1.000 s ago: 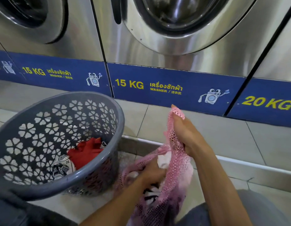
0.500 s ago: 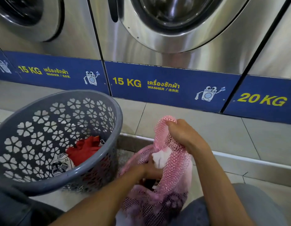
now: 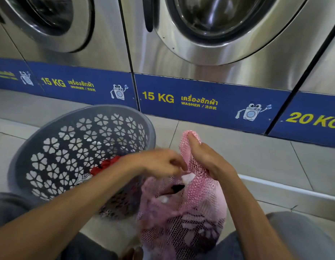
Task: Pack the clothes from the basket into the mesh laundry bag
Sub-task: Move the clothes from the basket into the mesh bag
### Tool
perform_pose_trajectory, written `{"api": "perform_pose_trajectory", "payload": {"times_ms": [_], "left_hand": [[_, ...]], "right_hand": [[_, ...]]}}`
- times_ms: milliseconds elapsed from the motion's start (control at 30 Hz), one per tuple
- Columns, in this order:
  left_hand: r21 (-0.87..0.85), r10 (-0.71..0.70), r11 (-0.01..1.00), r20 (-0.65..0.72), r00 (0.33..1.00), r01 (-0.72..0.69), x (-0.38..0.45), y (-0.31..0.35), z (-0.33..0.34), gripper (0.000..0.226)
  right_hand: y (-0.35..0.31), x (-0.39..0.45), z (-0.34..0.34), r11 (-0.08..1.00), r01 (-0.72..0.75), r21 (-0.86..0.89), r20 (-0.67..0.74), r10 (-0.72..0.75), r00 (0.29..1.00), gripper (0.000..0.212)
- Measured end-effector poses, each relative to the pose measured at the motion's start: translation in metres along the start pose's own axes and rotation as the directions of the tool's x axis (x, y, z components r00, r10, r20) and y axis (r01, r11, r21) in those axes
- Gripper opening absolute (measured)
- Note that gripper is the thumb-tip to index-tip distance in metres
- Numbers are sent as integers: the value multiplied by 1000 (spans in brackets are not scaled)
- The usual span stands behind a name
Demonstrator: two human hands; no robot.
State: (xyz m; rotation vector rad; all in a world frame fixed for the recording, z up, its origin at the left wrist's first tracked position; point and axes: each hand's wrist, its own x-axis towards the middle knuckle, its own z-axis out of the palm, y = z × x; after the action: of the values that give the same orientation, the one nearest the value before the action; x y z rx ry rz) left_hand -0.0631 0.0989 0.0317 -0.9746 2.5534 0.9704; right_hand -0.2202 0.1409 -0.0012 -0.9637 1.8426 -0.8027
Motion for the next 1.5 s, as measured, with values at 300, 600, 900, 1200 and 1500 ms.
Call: {"api": "perform_pose_trajectory", "payload": {"times_ms": [300, 600, 900, 1200, 1500], "left_hand": [[-272, -356, 932, -550, 755, 241, 12, -86, -57, 32], [222, -516, 807, -188, 836, 548, 67, -229, 17, 72], [261, -665, 731, 68, 744, 630, 71, -273, 55, 54], [201, -603, 750, -187, 776, 631, 40, -247, 6, 57], [-874, -579, 473, -401, 710, -108, -17, -149, -77, 33]], "right_hand": [[-9, 8, 37, 979, -48, 196, 136, 22, 990, 84], [-16, 17, 59, 999, 41, -13, 106, -39, 994, 79], [-14, 34, 55, 999, 33, -25, 135, -29, 990, 76], [-13, 32, 46, 998, 51, 21, 48, -52, 997, 81], [-10, 9, 17, 987, 106, 118, -15, -105, 994, 78]]}}
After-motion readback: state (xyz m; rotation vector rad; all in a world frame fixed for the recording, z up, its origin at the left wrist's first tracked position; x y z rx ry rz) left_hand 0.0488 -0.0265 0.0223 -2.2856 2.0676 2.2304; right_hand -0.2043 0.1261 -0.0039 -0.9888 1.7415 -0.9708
